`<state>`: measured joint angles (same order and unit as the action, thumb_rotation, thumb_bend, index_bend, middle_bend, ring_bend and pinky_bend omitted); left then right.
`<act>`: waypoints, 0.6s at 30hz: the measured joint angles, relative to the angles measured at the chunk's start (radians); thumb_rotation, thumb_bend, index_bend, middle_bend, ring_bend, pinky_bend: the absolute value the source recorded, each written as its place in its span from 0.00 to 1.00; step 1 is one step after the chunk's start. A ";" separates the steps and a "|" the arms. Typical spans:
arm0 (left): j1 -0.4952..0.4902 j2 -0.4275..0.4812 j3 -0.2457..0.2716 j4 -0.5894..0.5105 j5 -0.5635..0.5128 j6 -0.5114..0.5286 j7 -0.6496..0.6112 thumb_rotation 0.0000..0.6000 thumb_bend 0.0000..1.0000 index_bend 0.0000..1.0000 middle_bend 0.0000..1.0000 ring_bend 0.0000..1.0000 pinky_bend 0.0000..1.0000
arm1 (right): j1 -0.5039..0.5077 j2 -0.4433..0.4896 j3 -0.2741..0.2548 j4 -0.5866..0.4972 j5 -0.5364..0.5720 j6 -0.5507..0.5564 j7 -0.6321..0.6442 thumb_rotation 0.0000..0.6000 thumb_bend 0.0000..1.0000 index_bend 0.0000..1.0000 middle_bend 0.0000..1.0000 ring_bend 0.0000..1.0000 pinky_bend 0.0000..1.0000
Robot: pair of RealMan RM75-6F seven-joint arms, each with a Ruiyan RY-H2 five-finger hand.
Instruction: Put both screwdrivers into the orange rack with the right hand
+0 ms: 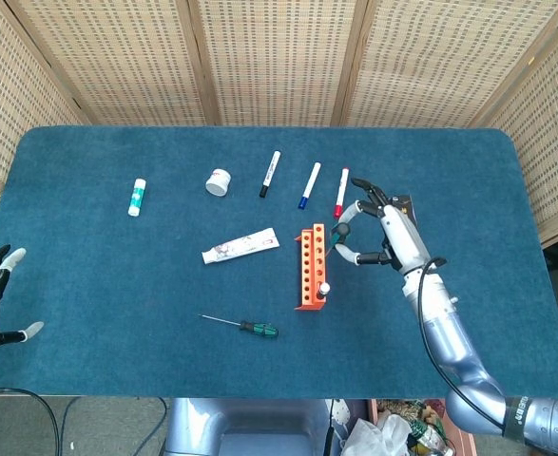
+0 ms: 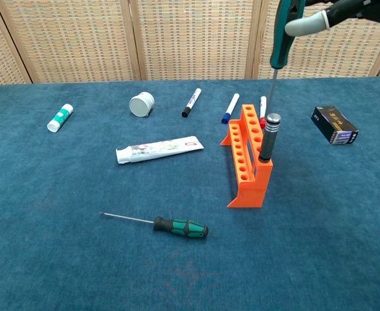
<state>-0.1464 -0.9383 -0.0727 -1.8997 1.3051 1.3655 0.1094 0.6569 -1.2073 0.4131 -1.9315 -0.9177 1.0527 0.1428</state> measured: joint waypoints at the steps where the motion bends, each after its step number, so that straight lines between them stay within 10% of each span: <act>1: 0.000 0.000 0.000 0.000 0.000 -0.001 0.001 1.00 0.00 0.00 0.00 0.00 0.00 | 0.000 -0.002 -0.001 0.002 0.000 -0.001 0.001 1.00 0.35 0.65 0.07 0.00 0.09; 18: -0.006 -0.006 -0.001 -0.001 -0.010 -0.006 0.015 1.00 0.00 0.00 0.00 0.00 0.00 | 0.012 -0.026 -0.004 0.020 0.002 -0.006 -0.001 1.00 0.35 0.65 0.07 0.00 0.09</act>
<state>-0.1520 -0.9440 -0.0737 -1.9005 1.2950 1.3594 0.1247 0.6692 -1.2336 0.4087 -1.9111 -0.9154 1.0466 0.1419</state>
